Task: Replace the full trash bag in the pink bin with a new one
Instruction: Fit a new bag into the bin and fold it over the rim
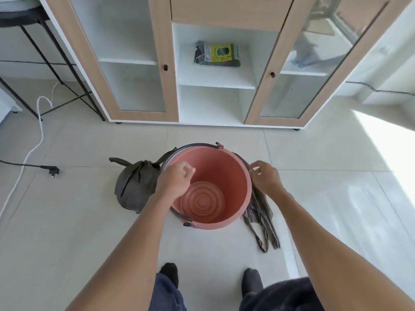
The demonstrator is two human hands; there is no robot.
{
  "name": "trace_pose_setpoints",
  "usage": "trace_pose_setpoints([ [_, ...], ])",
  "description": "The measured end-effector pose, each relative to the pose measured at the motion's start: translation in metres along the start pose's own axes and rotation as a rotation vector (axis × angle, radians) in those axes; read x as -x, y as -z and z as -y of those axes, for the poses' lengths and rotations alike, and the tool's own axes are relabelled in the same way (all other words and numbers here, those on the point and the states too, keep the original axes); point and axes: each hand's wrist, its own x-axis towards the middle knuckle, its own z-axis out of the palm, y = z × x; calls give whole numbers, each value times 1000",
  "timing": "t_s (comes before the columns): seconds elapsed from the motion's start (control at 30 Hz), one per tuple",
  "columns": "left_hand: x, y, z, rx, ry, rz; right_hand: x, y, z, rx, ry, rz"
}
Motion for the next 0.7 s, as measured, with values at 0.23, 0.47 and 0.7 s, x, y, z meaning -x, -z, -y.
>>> trace_pose_setpoints([
  [0.23,-12,-87,-78,117,-148,170,8,26,-151,69,-239,54],
  [0.47,-11,-188,-142,99,-238,437,-1,19,-231,-8,-399,111],
  [0.7,8,-310,-90,-298,28,636,-21,-43,-267,-2,-425,323],
])
